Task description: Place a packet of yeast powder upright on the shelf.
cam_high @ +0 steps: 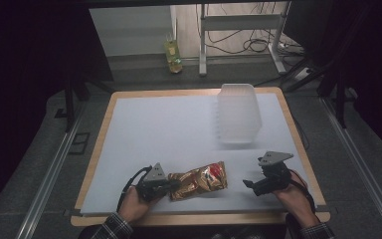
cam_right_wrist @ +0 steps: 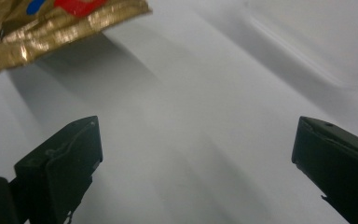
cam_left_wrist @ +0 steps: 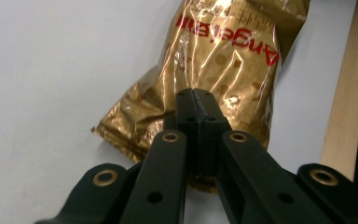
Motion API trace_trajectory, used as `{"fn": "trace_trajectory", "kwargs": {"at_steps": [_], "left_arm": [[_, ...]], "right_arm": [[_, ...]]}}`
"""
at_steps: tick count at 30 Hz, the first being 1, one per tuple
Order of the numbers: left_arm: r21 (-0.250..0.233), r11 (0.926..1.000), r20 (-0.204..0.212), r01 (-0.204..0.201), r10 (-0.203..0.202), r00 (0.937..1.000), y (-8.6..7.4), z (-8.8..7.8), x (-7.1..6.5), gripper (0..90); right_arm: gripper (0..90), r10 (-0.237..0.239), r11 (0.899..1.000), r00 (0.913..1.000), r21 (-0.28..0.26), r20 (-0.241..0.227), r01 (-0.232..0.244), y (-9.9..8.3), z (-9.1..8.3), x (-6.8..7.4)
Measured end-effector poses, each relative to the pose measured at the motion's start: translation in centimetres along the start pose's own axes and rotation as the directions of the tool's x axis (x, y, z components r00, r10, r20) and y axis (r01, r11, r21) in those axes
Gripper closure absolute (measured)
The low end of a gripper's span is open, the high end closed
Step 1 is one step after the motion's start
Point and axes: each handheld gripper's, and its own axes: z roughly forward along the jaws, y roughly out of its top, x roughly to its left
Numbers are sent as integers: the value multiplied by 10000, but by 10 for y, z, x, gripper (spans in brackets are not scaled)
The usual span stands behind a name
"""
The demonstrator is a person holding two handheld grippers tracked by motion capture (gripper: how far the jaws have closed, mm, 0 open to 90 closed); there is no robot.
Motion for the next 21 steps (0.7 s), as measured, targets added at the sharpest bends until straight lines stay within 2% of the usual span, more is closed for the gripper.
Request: {"fn": "trace_trajectory", "kwargs": {"at_steps": [4, 5, 6, 8, 10, 12, 14, 15, 16, 17, 18, 19, 20, 21], "left_arm": [[155, 9998, -31, 95, -94, 10000, -5, -2, 0, 900], [467, 9989, -91, 35, -31, 10000, -6, -2, 1, 900], [585, 9982, -62, 145, -142, 9999, -12, -3, 3, 900], [635, 9980, -51, 70, -66, 10000, -11, -2, 3, 900], [598, 9982, -46, 90, -87, 10000, -12, -3, 3, 900], [598, 9982, -44, 66, -64, 10000, -12, -2, 3, 900], [586, 9983, -50, 56, -53, 10000, -12, -2, 3, 899], [596, 9982, -43, 58, -56, 10000, -12, -2, 3, 899], [588, 9982, -60, 81, -77, 10000, -12, -2, 3, 899], [588, 9982, -60, 81, -77, 10000, -12, -2, 3, 899], [579, 9983, -69, 108, -104, 9999, -12, -2, 3, 899], [574, 9983, -73, 133, -129, 9999, -12, -2, 3, 899], [570, 9983, -92, 138, -133, 9999, -12, -2, 3, 899], [564, 9983, -110, 118, -112, 9999, -12, -2, 2, 899]], "right_arm": [[19, 209, 9998, 9993, -69, -311, -211, 3, -1, 3], [18, 283, 9996, 9987, -50, -433, -286, 4, -1, 4], [17, 313, 9995, 9973, -54, -661, -317, 6, -1, 6], [16, 331, 9994, 9964, -51, -783, -336, 8, -1, 7], [16, 460, 9987, 9909, -144, -1268, -482, 12, 0, 9], [16, 500, 9985, 9888, -153, -1403, -527, 13, 1, 10], [16, 662, 9974, 9805, -168, -1848, -705, 18, 2, 13], [16, 662, 9974, 9805, -168, -1848, -705, 18, 2, 13], [25, 1021, 9943, 9685, -66, -2272, -1064, 22, 4, 14], [25, 1021, 9943, 9685, -66, -2272, -1064, 22, 4, 14], [30, 1082, 9937, 9647, -33, -2401, -1122, 23, 6, 15], [41, 1198, 9924, 9559, 66, -2681, -1225, 27, 10, 17], [41, 1198, 9924, 9559, 66, -2681, -1225, 27, 10, 17], [41, 1232, 9922, 9521, 170, -2797, -1234, 28, 12, 19]]}}
